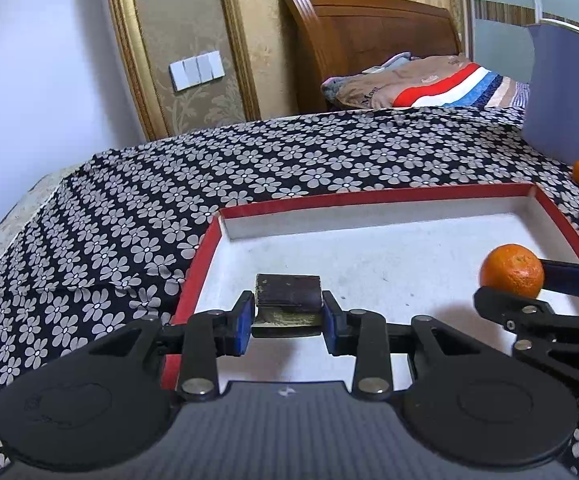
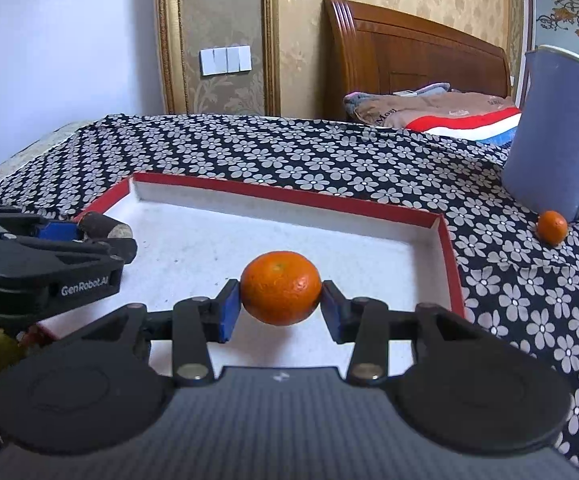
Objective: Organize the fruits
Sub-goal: 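Lift and carry the block with left tool while right tool carries the orange into the tray, then open left tool to drop the block while right tool releases the orange in the tray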
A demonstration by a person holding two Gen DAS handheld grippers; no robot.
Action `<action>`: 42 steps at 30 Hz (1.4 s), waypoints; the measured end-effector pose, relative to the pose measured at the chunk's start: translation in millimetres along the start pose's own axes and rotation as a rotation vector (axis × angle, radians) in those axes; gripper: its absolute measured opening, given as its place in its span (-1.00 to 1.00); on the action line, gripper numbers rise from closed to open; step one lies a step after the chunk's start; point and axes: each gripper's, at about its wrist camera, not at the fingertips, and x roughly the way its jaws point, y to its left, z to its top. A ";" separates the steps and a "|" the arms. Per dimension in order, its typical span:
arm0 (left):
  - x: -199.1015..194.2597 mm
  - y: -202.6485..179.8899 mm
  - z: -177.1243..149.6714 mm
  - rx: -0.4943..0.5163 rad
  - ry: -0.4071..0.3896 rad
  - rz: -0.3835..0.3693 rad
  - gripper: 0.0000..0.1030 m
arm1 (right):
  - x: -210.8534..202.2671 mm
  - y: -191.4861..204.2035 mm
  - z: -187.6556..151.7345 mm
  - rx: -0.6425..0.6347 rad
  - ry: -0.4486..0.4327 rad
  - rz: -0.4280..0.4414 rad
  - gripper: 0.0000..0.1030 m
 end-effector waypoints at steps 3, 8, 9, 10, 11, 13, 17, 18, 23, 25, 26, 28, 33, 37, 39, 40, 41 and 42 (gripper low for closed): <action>8.2 2.6 5.4 -0.008 0.014 0.001 -0.34 | 7.7 -5.1 4.2 0.014 0.008 -0.003 -0.20; 19.2 3.6 12.3 -0.013 0.035 -0.007 -0.34 | 18.7 -12.8 9.1 0.035 0.024 -0.005 -0.20; 21.3 3.6 13.0 -0.015 0.039 -0.005 -0.34 | 20.6 -14.1 9.9 0.044 0.026 -0.002 -0.20; 23.1 3.2 13.7 -0.013 0.042 -0.004 -0.34 | 21.8 -15.3 10.7 0.050 0.028 0.000 -0.20; 24.3 2.6 14.4 -0.009 0.044 -0.004 -0.34 | 23.2 -16.0 11.5 0.054 0.030 0.002 -0.20; 27.1 1.3 15.8 -0.007 0.048 0.003 -0.34 | 26.5 -16.7 13.8 0.058 0.034 0.002 -0.20; 32.2 -0.3 19.2 -0.012 0.059 -0.005 -0.34 | 33.1 -19.6 19.1 0.076 0.040 -0.002 -0.20; 33.2 -0.7 19.7 -0.015 0.063 -0.005 -0.34 | 34.3 -20.9 20.7 0.085 0.040 0.001 -0.20; 39.2 -6.0 23.2 -0.006 0.074 0.010 -0.34 | 41.0 -22.0 26.0 0.085 0.053 -0.020 -0.20; 41.8 -7.7 24.8 0.000 0.074 0.013 -0.34 | 42.7 -24.5 26.8 0.099 0.056 -0.013 -0.20; 43.5 -8.7 25.6 0.003 0.076 0.018 -0.34 | 43.5 -25.7 27.0 0.108 0.058 -0.009 -0.20; 46.2 -9.4 26.9 0.006 0.080 0.022 -0.34 | 45.2 -26.3 26.8 0.109 0.063 -0.013 -0.20; 50.4 -9.0 30.5 -0.006 0.087 0.021 -0.34 | 48.4 -27.9 25.7 0.120 0.066 -0.037 -0.19; 50.2 -10.4 31.0 0.003 0.084 0.026 -0.34 | 47.2 -28.4 26.8 0.129 0.060 -0.044 0.02; 49.1 -10.4 31.5 -0.001 0.093 0.022 -0.34 | 42.2 -26.3 27.8 0.120 0.040 -0.048 0.10; 47.8 -9.4 31.7 -0.009 0.097 0.011 -0.34 | 40.0 -25.3 28.6 0.116 0.034 -0.051 0.11; 44.5 -7.8 31.9 -0.019 0.093 -0.001 -0.33 | 36.8 -24.7 29.4 0.117 0.026 -0.050 0.12; 41.0 -6.3 32.4 -0.023 0.088 -0.004 -0.32 | 32.8 -24.2 30.2 0.119 0.018 -0.046 0.12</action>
